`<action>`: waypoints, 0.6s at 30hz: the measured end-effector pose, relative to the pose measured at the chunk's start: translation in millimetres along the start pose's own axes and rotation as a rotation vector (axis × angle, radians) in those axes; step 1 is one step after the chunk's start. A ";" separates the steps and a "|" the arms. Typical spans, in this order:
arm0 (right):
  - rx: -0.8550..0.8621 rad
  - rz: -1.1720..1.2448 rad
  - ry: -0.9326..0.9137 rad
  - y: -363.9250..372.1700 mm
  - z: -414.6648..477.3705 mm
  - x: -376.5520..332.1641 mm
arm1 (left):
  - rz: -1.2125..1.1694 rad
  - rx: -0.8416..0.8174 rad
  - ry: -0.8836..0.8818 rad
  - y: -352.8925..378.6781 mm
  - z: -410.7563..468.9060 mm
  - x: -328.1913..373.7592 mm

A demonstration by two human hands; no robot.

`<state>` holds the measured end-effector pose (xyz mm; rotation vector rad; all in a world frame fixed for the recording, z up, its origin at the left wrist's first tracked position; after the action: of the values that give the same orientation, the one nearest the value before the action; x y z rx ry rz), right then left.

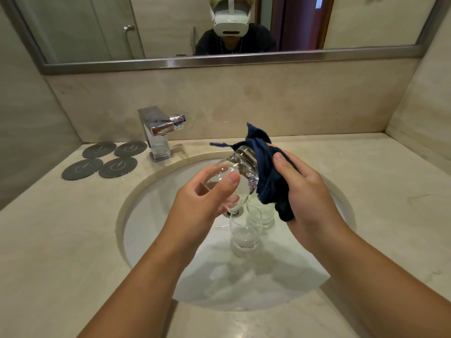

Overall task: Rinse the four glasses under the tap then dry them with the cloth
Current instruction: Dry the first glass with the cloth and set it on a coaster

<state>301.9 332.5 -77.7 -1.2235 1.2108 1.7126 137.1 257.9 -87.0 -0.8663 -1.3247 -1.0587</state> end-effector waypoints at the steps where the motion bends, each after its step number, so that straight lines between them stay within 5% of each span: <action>1: -0.010 0.066 0.048 1.2 0.7 4.0 | -0.005 0.006 0.014 -1.7 0.9 0.5; 7: -0.104 0.161 0.214 19.5 -9.3 24.3 | 0.062 -0.007 0.152 -1.5 1.0 9.5; 13: -0.084 0.163 0.154 19.1 -16.3 13.8 | 0.315 0.040 0.168 -1.5 -0.3 11.1; 18: -0.053 0.045 0.077 19.5 -21.2 11.6 | 0.176 0.075 0.165 -3.5 1.0 10.5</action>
<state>287.1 306.4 -85.6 -1.3136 1.2538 1.7549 132.8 256.6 -76.8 -0.8059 -1.1219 -0.9167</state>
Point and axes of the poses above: each hand's wrist, its own z-axis towards the middle knuckle, its own y-axis out of the palm, x = y × z, the point moved 7 cm from there along z, towards the middle knuckle, and after that the axes turned 1 degree about y, right-handed, at the moved point
